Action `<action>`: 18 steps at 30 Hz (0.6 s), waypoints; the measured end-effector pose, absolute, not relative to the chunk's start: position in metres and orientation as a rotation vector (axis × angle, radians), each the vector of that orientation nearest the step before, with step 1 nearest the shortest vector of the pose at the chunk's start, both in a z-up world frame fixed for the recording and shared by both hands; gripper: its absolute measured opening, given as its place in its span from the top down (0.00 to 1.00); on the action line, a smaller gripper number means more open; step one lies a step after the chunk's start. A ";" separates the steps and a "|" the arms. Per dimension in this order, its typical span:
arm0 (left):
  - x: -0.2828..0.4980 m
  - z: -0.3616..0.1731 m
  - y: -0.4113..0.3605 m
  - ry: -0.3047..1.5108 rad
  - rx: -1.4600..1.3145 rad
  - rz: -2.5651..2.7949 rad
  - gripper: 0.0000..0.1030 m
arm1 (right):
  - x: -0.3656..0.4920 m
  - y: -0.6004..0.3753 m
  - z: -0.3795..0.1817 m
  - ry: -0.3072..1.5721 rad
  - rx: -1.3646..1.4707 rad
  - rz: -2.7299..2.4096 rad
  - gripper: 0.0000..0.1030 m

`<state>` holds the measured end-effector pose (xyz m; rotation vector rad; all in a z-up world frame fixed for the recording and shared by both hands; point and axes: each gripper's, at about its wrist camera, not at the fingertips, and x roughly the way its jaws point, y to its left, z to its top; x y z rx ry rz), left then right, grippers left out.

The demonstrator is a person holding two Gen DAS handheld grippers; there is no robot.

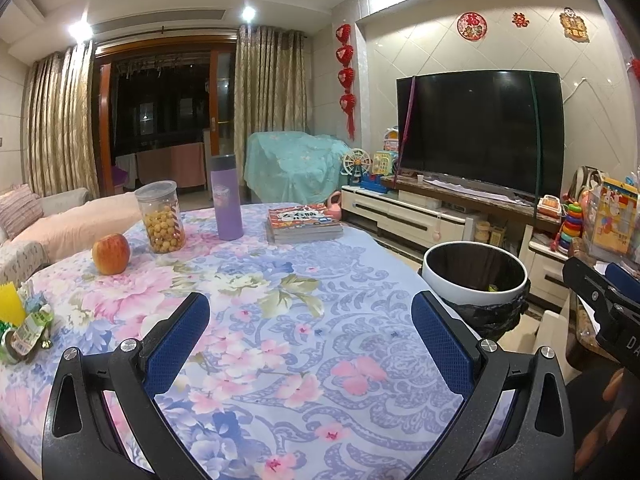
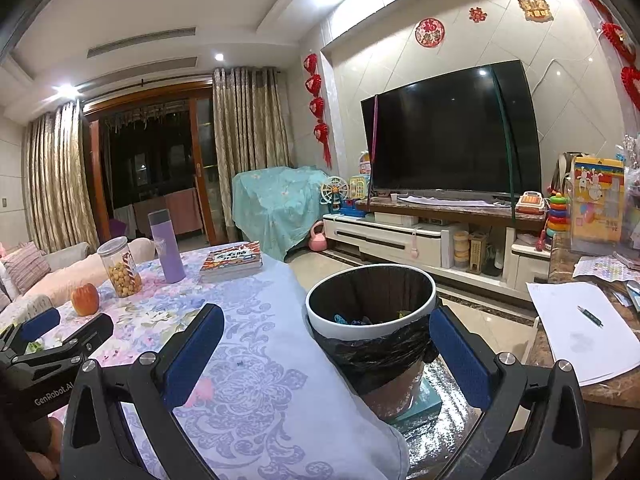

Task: Collect trash

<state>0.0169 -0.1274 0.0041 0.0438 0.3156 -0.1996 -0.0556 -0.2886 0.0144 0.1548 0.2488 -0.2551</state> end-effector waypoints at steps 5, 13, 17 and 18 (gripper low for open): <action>0.018 0.003 -0.128 0.318 0.048 -0.199 0.00 | -0.056 -0.289 0.014 0.248 0.153 -0.255 0.00; 0.019 0.003 -0.127 0.318 0.050 -0.200 0.00 | -0.056 -0.289 0.014 0.249 0.155 -0.255 0.00; 0.019 0.003 -0.126 0.318 0.051 -0.198 0.00 | -0.055 -0.289 0.015 0.249 0.154 -0.254 0.00; 0.019 0.003 -0.125 0.319 0.050 -0.200 0.00 | -0.056 -0.289 0.015 0.249 0.154 -0.255 0.00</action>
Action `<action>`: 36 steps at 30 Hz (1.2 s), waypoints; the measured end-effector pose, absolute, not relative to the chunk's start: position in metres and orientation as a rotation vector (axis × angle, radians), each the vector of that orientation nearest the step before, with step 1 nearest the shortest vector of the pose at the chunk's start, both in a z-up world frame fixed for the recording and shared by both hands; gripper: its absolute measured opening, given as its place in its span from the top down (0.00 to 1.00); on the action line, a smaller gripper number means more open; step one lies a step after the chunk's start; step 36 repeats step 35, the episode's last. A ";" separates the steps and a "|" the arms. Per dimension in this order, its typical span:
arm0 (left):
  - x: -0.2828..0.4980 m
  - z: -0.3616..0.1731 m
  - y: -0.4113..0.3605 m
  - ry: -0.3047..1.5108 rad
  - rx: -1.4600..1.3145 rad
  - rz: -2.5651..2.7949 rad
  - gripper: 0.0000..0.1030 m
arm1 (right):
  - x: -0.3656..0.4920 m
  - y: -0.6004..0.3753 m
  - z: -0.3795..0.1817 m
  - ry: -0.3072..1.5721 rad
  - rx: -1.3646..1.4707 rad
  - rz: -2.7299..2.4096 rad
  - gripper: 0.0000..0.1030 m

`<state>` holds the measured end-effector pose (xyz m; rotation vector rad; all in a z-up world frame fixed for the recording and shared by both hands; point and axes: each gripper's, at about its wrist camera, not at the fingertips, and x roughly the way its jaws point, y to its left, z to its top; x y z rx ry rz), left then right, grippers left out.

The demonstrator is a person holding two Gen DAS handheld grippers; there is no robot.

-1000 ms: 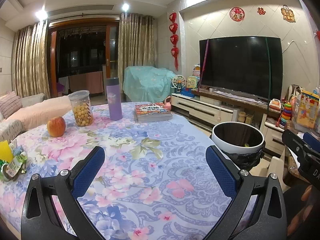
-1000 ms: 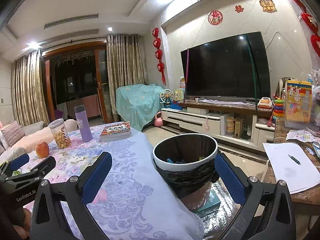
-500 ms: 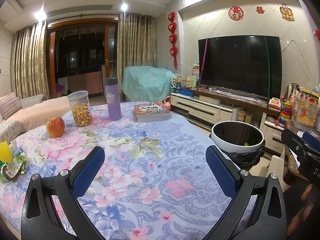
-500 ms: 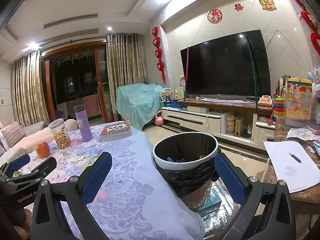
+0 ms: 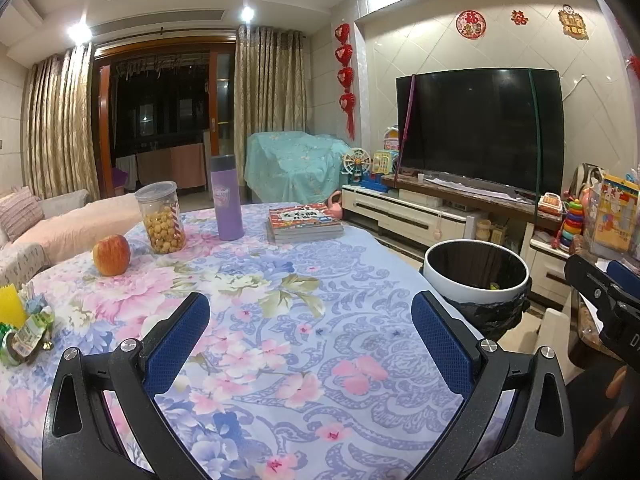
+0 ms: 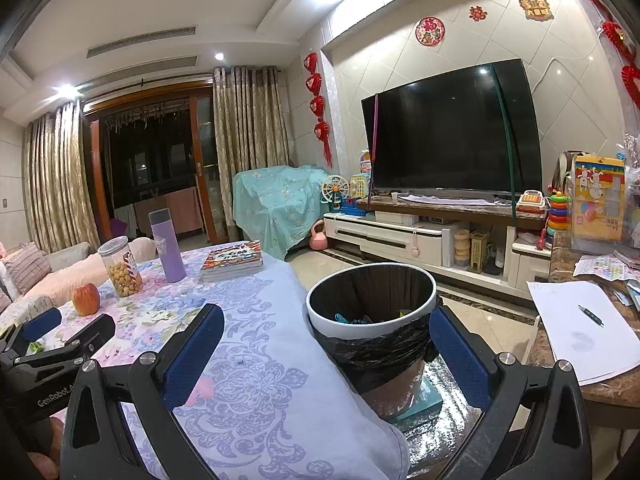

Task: Collect trash

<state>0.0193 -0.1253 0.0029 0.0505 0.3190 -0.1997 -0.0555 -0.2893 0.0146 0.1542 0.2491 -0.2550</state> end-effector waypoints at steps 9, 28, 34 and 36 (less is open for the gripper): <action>0.019 0.003 -0.127 0.319 0.054 -0.200 0.00 | -0.054 -0.287 0.011 0.256 0.158 -0.249 0.00; 0.033 -0.005 -0.125 0.345 0.059 -0.224 0.00 | -0.045 -0.292 0.008 0.282 0.179 -0.236 0.00; 0.040 -0.007 -0.123 0.364 0.049 -0.231 0.00 | -0.040 -0.294 0.007 0.294 0.183 -0.230 0.00; 0.042 -0.008 -0.122 0.368 0.047 -0.232 0.00 | -0.039 -0.293 0.007 0.297 0.183 -0.228 0.00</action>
